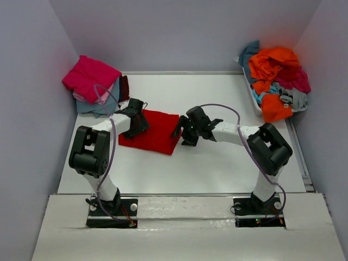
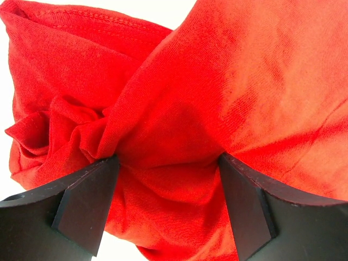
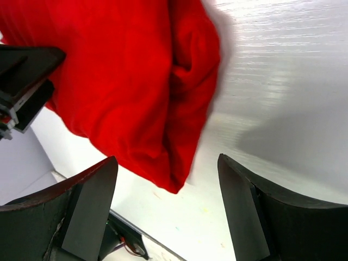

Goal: Fold and stack the t-shirts
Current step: Fold the tshirt, then neatly place the folded tshirt to the corner

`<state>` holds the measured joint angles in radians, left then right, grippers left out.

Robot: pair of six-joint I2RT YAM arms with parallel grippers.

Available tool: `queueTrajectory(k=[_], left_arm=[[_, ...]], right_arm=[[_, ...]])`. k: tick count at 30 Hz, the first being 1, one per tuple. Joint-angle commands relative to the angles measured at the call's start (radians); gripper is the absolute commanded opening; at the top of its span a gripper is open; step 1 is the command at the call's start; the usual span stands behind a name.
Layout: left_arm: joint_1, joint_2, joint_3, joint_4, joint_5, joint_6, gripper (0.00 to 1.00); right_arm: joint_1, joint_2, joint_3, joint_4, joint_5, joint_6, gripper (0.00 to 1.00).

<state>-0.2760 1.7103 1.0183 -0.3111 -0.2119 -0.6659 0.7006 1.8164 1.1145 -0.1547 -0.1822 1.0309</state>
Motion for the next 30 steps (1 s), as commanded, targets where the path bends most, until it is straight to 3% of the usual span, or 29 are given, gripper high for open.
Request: queueTrajectory(k=[1, 8, 13, 18, 24, 30], left_arm=[[-0.002, 0.043, -0.011, -0.092, 0.008, 0.012, 0.87], [-0.002, 0.032, -0.011, -0.103, -0.004, 0.017, 0.87], [-0.002, 0.028, -0.006, -0.105, -0.011, 0.022, 0.87], [-0.002, 0.044, -0.003, -0.103, -0.001, 0.022, 0.87], [-0.002, 0.045, -0.001, -0.098, 0.000, 0.020, 0.87], [-0.002, 0.043, -0.004, -0.098, -0.001, 0.019, 0.87]], right_arm=[[-0.007, -0.006, -0.022, 0.138, -0.052, 0.047, 0.80], [-0.016, 0.125, -0.119, 0.472, -0.172, 0.179, 0.80], [-0.026, 0.112, -0.211, 0.560, -0.128, 0.236, 0.81], [-0.026, 0.054, -0.237, 0.535, -0.093, 0.233, 0.81], [-0.035, -0.083, -0.196, 0.296, 0.026, 0.163, 0.81], [-0.053, -0.072, -0.183, 0.294, 0.015, 0.144, 0.82]])
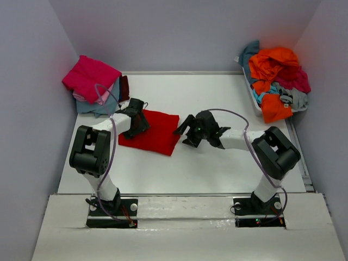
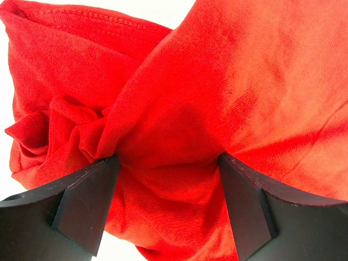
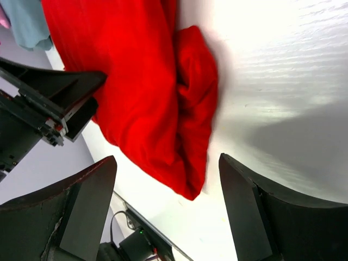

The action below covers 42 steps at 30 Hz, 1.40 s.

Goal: Fold and stack the t-shirts
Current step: Neatly place the folded tshirt to the corner

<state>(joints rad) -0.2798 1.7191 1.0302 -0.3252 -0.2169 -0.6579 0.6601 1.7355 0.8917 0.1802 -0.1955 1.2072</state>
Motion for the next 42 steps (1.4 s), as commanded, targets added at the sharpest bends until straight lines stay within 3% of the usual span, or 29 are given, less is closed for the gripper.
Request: queueTrajectory(k=[1, 10, 32, 35, 37, 38, 39, 42], left_arm=[[0.002, 0.036, -0.016, -0.084, 0.004, 0.011, 0.87], [0.002, 0.028, -0.010, -0.098, -0.007, 0.017, 0.87], [0.002, 0.036, -0.002, -0.101, -0.007, 0.020, 0.87], [0.002, 0.036, -0.002, -0.101, -0.007, 0.020, 0.87], [0.002, 0.036, -0.002, -0.101, -0.007, 0.018, 0.87], [0.002, 0.036, -0.002, -0.101, -0.007, 0.018, 0.87], [0.002, 0.036, -0.002, -0.103, -0.007, 0.018, 0.87], [0.002, 0.036, -0.001, -0.103, -0.009, 0.018, 0.87]], right_arm=[[-0.013, 0.021, 0.041, -0.033, 0.024, -0.031, 0.82], [-0.031, 0.145, -0.002, 0.132, -0.056, 0.029, 0.82], [-0.040, 0.308, 0.050, 0.260, -0.125, 0.045, 0.82], [-0.040, 0.318, 0.046, 0.280, -0.130, 0.057, 0.78], [-0.040, 0.325, 0.041, 0.286, -0.130, 0.071, 0.68], [-0.040, 0.328, 0.039, 0.292, -0.133, 0.077, 0.62], [-0.040, 0.329, 0.036, 0.297, -0.139, 0.086, 0.47], [-0.040, 0.332, 0.035, 0.297, -0.145, 0.091, 0.31]])
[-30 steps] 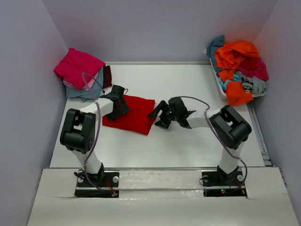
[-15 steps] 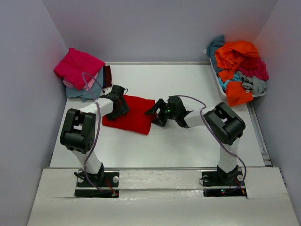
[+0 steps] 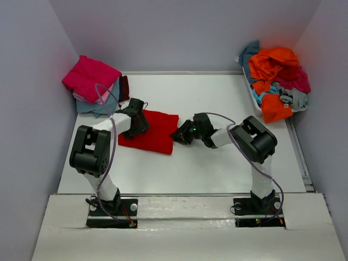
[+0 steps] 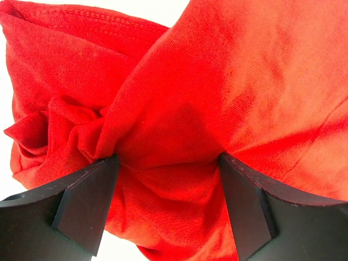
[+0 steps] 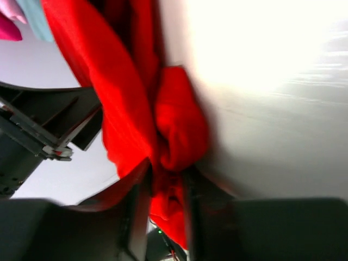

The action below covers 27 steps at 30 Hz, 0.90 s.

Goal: Fold and stack the t-shirts
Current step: Neatly place the folded tshirt to the corner

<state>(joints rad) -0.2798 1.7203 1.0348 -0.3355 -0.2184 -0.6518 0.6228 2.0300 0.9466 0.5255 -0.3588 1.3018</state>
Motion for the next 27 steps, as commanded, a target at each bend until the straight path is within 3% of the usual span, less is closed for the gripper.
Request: queueTrajectory(k=[1, 7, 14, 27], left_arm=[[0.002, 0.033, -0.005, -0.094, -0.007, 0.012, 0.87], [0.002, 0.035, -0.005, -0.092, -0.007, 0.012, 0.87], [-0.025, 0.041, -0.001, -0.096, 0.001, 0.009, 0.87], [-0.193, 0.102, 0.133, -0.152, 0.001, -0.022, 0.87]], right_arm=[[-0.003, 0.038, -0.023, -0.051, 0.018, -0.003, 0.26], [-0.003, -0.001, -0.046, -0.079, 0.030, -0.007, 0.21], [-0.003, -0.094, -0.055, -0.208, 0.095, -0.035, 0.07], [-0.043, -0.362, -0.112, -0.464, 0.240, -0.096, 0.07]])
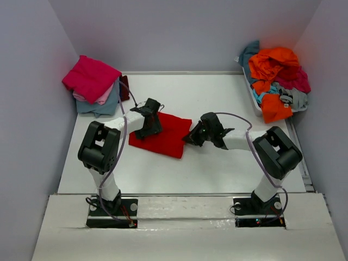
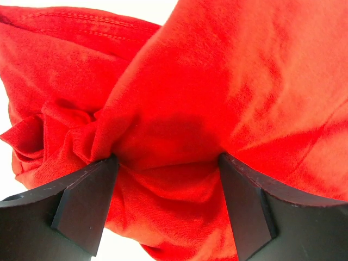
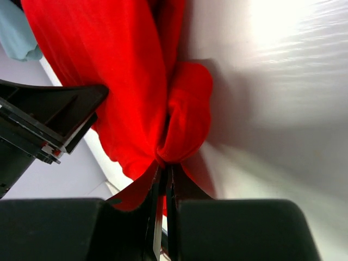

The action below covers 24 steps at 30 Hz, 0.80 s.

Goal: Fold and stack the t-shirts
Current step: Neatly place the folded tshirt to the corner

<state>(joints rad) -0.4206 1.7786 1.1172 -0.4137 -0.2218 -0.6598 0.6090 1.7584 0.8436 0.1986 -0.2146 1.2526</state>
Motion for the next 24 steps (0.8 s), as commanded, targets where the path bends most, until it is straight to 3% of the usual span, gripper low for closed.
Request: queueTrajectory(k=[1, 10, 14, 17, 20, 24], left_arm=[[-0.064, 0.048, 0.058, -0.076, 0.012, -0.014, 0.87], [-0.149, 0.117, 0.141, -0.106, 0.024, -0.024, 0.87], [-0.149, 0.094, 0.135, -0.108, 0.015, -0.026, 0.87], [-0.149, 0.074, 0.154, -0.129, -0.008, -0.021, 0.88], [-0.149, 0.067, 0.174, -0.145, -0.017, -0.015, 0.88], [-0.149, 0.067, 0.182, -0.145, -0.013, -0.012, 0.88]], right_arm=[[-0.029, -0.105, -0.009, -0.155, 0.106, -0.051, 0.07], [-0.048, -0.235, -0.008, -0.324, 0.184, -0.093, 0.07], [-0.057, -0.211, 0.011, -0.338, 0.167, -0.110, 0.08], [-0.057, -0.163, 0.038, -0.335, 0.126, -0.124, 0.14], [-0.057, -0.131, 0.078, -0.367, 0.101, -0.150, 0.27], [-0.057, -0.174, 0.097, -0.444, 0.152, -0.171, 0.59]])
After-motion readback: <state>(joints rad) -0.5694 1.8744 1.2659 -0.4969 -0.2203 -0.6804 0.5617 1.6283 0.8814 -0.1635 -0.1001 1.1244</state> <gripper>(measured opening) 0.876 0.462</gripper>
